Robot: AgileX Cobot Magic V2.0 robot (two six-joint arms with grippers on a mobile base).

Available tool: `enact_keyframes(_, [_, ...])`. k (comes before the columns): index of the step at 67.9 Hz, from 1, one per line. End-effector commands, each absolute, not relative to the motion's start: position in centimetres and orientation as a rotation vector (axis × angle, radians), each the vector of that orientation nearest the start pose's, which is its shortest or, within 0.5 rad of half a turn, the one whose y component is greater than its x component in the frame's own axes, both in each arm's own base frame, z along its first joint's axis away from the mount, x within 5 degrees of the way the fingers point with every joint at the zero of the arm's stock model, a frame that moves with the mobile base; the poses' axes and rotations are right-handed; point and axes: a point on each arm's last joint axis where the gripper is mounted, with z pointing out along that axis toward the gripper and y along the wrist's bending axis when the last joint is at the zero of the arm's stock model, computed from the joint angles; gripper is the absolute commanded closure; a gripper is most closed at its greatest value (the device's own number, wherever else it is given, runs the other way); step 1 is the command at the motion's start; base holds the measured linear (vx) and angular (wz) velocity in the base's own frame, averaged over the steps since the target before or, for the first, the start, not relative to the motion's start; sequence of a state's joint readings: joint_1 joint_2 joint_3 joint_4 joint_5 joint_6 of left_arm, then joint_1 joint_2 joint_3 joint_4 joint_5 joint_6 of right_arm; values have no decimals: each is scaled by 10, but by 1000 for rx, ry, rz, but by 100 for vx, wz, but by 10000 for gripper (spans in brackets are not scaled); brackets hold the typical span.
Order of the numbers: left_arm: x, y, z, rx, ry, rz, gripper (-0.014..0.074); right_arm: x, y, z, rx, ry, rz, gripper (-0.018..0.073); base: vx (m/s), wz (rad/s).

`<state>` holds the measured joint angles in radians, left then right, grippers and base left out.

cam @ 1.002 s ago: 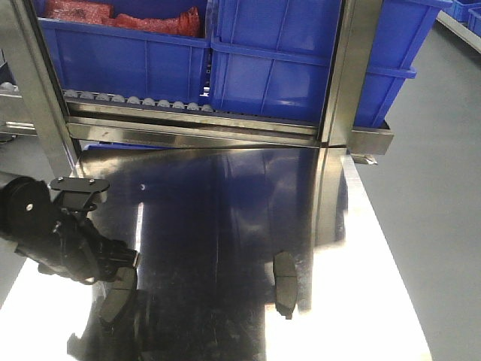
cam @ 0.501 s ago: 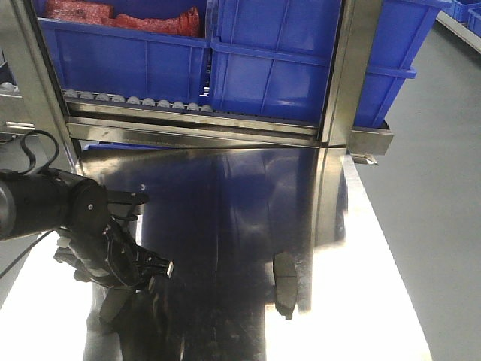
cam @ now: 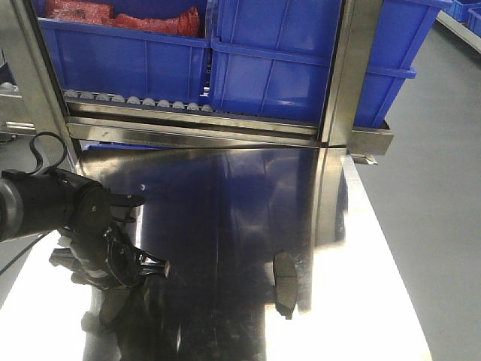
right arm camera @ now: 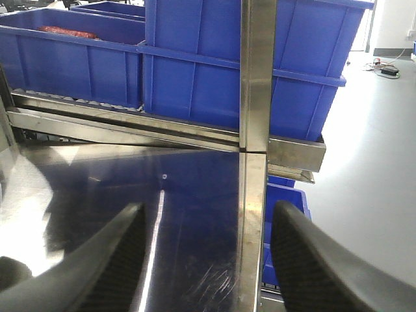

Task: Move and align brake pads A on conveyor
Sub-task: 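Lower the left gripper onto the nearer brake pad and close it, then lift the brake pad off the steel table with the left gripper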

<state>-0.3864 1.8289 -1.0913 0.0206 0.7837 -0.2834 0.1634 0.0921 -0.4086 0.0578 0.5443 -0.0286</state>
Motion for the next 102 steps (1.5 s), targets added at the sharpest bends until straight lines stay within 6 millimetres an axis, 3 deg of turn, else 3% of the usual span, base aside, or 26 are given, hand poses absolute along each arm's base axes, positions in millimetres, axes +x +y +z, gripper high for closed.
enact_keyframes(1, [311, -128, 172, 150, 2985, -73, 271, 34, 8, 309, -135, 1615, 159, 141, 0, 0])
enact_keyframes(15, [310, -127, 176, 217, 2967, -53, 606, 34, 8, 309, -135, 1615, 159, 141, 0, 0])
enact_keyframes(24, [307, -132, 193, 246, 2898, -85, 605, 34, 8, 309, -135, 1615, 159, 141, 0, 0])
enact_keyframes(34, [296, -134, 226, 282, 2796, -123, 603, 34, 8, 309, -135, 1615, 159, 141, 0, 0])
enact_keyframes(48, [265, -124, 265, 314, 2667, -153, 603, 34, 8, 309, -135, 1615, 159, 141, 0, 0])
enact_keyframes(59, [231, -106, 282, 311, 2590, -161, 602, 34, 8, 309, -135, 1615, 159, 141, 0, 0])
enact_keyframes(78, [154, -69, 311, 277, 2296, -268, 602, 34, 8, 309, -135, 1615, 159, 141, 0, 0])
enact_keyframes(102, [78, -33, 310, 232, 2020, -363, 602, 34, 8, 309, -135, 1615, 159, 141, 0, 0])
